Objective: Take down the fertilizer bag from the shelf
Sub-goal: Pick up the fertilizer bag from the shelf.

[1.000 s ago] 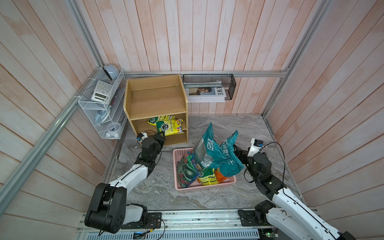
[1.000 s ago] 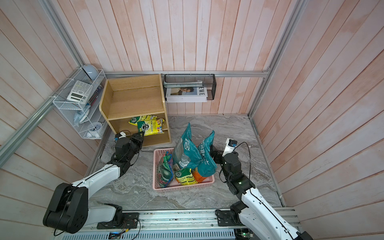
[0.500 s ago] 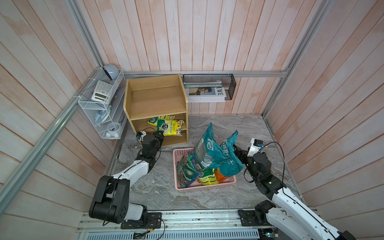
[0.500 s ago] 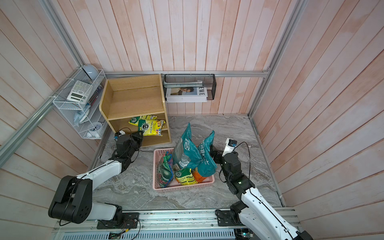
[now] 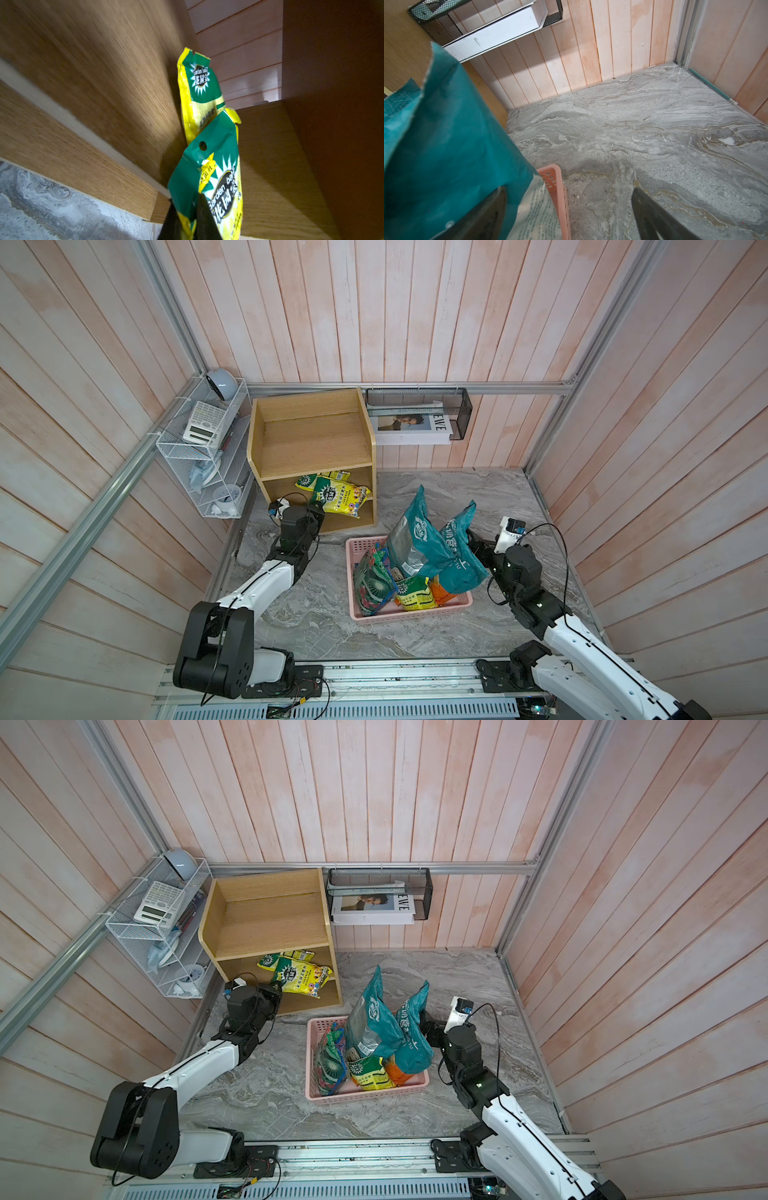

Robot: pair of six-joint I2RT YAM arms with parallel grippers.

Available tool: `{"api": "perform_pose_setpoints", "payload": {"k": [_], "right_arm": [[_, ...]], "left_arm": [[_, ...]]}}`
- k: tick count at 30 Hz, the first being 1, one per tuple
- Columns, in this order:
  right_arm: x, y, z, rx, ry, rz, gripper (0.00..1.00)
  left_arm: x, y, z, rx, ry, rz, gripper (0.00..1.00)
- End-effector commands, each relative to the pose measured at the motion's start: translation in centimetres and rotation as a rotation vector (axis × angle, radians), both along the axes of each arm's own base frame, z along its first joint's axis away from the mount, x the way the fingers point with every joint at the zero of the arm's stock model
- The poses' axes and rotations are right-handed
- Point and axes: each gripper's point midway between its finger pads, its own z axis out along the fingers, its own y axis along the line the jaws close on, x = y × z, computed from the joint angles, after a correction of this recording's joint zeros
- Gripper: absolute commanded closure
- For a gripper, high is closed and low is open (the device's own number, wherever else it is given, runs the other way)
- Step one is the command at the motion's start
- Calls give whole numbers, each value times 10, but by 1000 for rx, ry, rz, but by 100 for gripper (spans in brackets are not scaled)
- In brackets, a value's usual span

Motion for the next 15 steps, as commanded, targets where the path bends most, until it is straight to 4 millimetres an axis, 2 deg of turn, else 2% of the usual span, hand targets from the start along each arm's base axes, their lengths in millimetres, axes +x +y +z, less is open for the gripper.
{"api": "perform_pose_setpoints", "payload": {"k": [1,10,15], "right_arm": [[0,3,0,-10,-8,15,2],[1,6,-1,-12,-1,21,2],[1,5,-1,-12,-1,20,2]], "left_arm": [[-11,1,43,27,-88,-5,100],[-70,-8,105,204,-146,-1,100],[-84,-27,118,248,-169,-59,100]]}}
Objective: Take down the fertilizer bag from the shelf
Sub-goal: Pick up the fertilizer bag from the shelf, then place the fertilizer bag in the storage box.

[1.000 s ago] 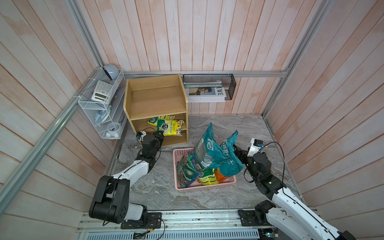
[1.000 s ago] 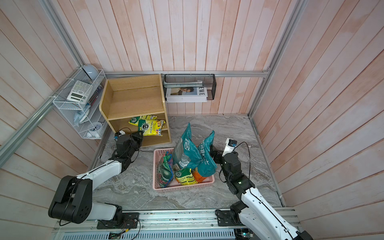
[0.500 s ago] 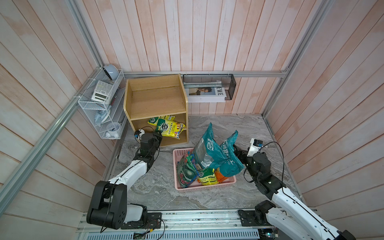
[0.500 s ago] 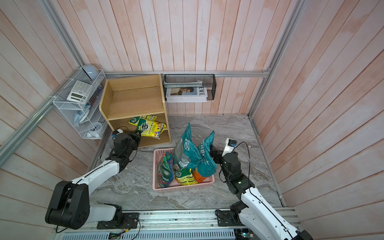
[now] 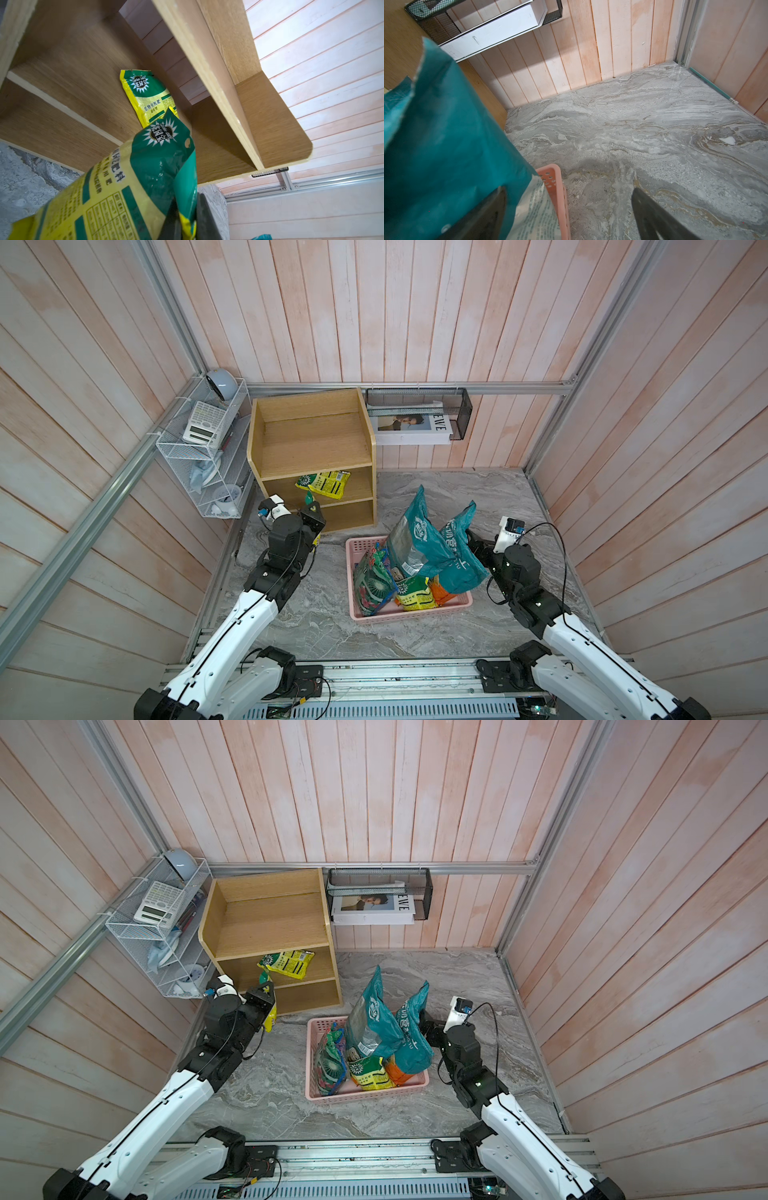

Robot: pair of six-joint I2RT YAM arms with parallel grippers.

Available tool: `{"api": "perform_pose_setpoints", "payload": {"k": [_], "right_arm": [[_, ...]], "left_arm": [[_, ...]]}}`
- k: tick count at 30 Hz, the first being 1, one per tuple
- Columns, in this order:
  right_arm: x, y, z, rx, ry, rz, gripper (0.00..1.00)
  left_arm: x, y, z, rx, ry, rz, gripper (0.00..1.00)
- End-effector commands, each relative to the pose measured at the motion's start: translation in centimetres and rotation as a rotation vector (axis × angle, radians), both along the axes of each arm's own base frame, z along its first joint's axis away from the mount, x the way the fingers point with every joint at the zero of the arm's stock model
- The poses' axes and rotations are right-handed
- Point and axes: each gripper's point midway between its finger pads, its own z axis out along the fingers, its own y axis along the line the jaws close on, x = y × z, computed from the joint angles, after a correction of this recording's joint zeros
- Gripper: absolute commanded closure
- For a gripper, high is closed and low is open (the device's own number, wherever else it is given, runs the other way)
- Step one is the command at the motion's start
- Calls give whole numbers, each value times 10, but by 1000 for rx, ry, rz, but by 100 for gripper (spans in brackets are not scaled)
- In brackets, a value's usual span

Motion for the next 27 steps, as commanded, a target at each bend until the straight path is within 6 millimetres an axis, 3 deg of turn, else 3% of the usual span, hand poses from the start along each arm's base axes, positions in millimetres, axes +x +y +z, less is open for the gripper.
{"api": "perform_pose_setpoints", "payload": {"k": [1,6,11,22,27], "right_arm": [[-1,5,1,-10,-6,20,2],[0,5,1,-8,-6,21,2],[1,6,-1,-13,1,24,2],[1,6,-1,-14,1,23,2],[1,6,-1,-12,-1,20,2]], "left_arm": [[-10,-7,29,57,-74,-16,100],[-24,-33,31,139,-105,-87,100],[-25,-52,30,179,-130,-159,100],[-20,-86,0,149,-103,-226,100],[-27,-95,-21,171,-86,-201,100]]}}
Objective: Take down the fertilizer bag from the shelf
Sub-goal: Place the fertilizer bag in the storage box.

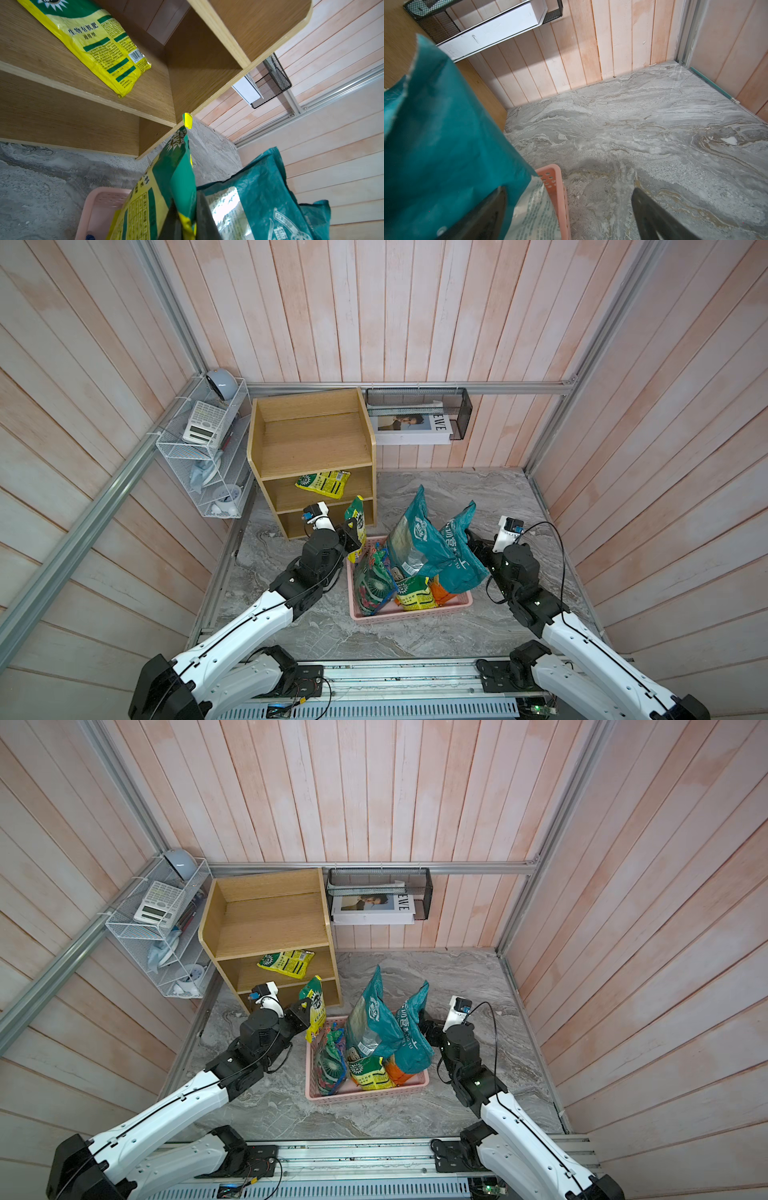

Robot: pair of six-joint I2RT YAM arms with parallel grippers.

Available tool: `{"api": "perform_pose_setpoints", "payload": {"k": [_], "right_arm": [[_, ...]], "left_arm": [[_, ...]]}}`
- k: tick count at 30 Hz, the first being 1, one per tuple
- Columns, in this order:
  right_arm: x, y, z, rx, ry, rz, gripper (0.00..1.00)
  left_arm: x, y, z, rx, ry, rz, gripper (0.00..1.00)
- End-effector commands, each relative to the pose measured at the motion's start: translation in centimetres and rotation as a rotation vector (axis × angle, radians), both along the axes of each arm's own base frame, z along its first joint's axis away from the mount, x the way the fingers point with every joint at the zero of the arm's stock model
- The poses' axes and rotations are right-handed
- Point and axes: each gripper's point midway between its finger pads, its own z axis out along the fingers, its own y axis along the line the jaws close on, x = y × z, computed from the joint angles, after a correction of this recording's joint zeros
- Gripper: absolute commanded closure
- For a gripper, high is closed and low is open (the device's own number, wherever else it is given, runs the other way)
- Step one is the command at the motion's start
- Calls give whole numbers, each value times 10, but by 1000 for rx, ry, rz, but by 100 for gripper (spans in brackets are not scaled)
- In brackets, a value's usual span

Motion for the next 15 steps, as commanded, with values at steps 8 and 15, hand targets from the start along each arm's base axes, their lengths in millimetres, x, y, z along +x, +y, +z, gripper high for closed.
{"api": "perform_pose_setpoints", "payload": {"k": [8,15], "right_arm": [[0,4,-1,-14,2,17,2],[1,4,-1,-15,0,15,2]], "left_arm": [[-10,-7,-16,-49,-95,103,100],[-9,-20,-43,-66,-81,108,100]]}}
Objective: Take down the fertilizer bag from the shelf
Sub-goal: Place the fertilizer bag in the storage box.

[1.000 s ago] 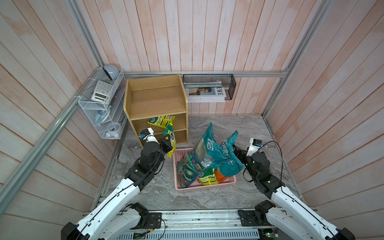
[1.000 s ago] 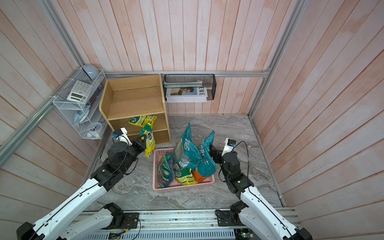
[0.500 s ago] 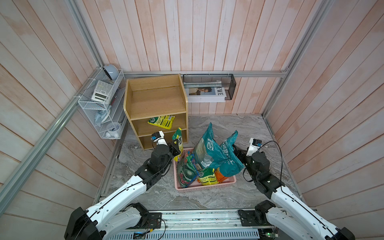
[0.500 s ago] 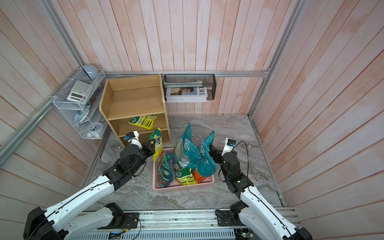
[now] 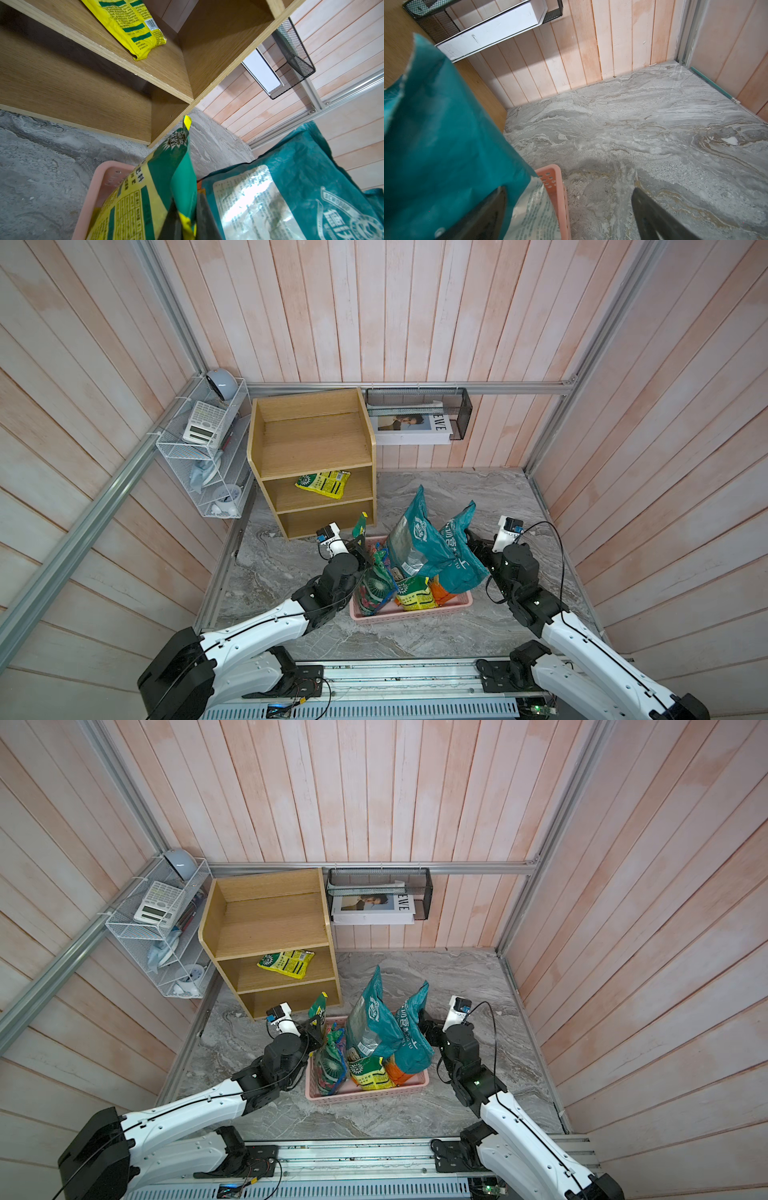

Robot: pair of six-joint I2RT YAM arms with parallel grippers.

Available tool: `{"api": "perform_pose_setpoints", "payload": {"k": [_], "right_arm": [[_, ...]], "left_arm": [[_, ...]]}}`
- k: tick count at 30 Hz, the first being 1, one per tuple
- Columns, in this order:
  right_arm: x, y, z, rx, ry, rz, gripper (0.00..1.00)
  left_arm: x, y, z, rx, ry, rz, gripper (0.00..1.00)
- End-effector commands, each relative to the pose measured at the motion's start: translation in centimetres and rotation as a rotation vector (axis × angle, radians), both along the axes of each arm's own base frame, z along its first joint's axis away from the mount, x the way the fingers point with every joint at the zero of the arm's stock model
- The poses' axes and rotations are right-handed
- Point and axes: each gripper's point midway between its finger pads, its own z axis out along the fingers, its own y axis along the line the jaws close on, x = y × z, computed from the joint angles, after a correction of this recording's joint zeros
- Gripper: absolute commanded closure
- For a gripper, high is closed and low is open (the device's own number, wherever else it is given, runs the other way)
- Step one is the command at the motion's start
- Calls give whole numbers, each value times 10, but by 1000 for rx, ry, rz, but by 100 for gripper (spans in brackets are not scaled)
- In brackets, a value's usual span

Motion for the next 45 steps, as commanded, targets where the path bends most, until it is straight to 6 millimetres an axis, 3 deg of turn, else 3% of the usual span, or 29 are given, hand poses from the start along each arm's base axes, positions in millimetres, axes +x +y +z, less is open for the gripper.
{"api": "perform_pose_setpoints", "payload": {"k": [1,12,19,23,26,30,35,38,43,44,45], "right_arm": [[0,4,-1,-14,0,16,2],[1,5,1,-12,-1,22,2],[0,4,2,-13,-4,19,2],[-1,4,2,-10,-6,21,2],[-2,4,3,-6,-10,21,2],[-4,4,3,1,-11,25,2],[-4,4,3,4,-10,25,2],[-4,4,2,3,-9,26,2],[-3,4,2,-2,-7,23,2],[-3,4,1,-3,-6,22,2],[-3,4,2,-2,-7,23,2]], "left_arm": [[2,-5,9,-84,-57,29,100],[11,-8,10,-184,-66,139,100],[26,-30,14,-242,-2,183,100],[22,-32,19,-260,-8,224,100],[10,-31,9,-280,-8,230,100],[-8,-32,-24,-303,14,211,100],[-16,-27,-51,-323,0,203,100],[-14,-28,-53,-302,-23,192,100],[-14,-30,-38,-299,-56,166,100],[-14,-30,-33,-291,-60,166,91],[-14,-29,-28,-284,-64,165,76]]}}
